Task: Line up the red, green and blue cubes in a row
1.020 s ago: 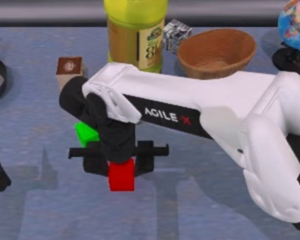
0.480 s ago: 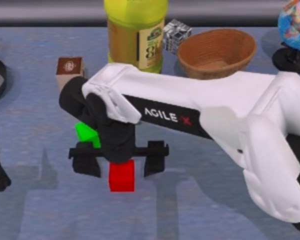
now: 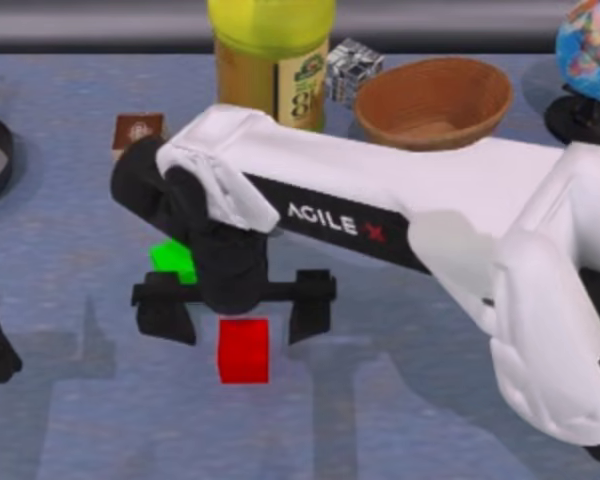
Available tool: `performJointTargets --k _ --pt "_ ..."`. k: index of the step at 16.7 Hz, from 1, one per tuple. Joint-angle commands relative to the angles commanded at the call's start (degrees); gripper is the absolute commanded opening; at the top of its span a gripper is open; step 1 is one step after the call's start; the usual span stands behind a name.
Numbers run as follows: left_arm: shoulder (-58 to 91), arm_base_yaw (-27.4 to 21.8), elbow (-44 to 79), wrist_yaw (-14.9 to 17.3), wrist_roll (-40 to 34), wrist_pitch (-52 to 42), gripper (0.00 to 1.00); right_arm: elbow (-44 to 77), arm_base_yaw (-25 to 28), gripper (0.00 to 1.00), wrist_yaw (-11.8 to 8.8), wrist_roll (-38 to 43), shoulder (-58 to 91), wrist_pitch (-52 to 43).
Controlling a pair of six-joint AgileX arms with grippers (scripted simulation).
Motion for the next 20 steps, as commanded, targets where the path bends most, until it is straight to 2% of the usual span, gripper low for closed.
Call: performJointTargets --k 5,11,15,20 --pt "0.0 0.0 0.0 0.0 0.0 0.0 1.0 8.19 0.46 1.0 -0.03 -0.05 -1.27 -9.69" --pt "0.41 -0.05 0.4 -0.03 0.15 -0.23 1.0 8.0 -0.08 1.0 0.16 -0.38 -1.81 -9.62" --pt "6.61 -1.06 6.37 -0.24 2.52 -3.85 1.0 1.12 -3.27 1.0 2.41 -4.35 -9.86 -5.24" --pt "25.1 -4.23 21.93 -0.31 8.99 -13.89 1.0 -17.95 -11.74 1.0 6.27 -13.67 -33.08 5.85"
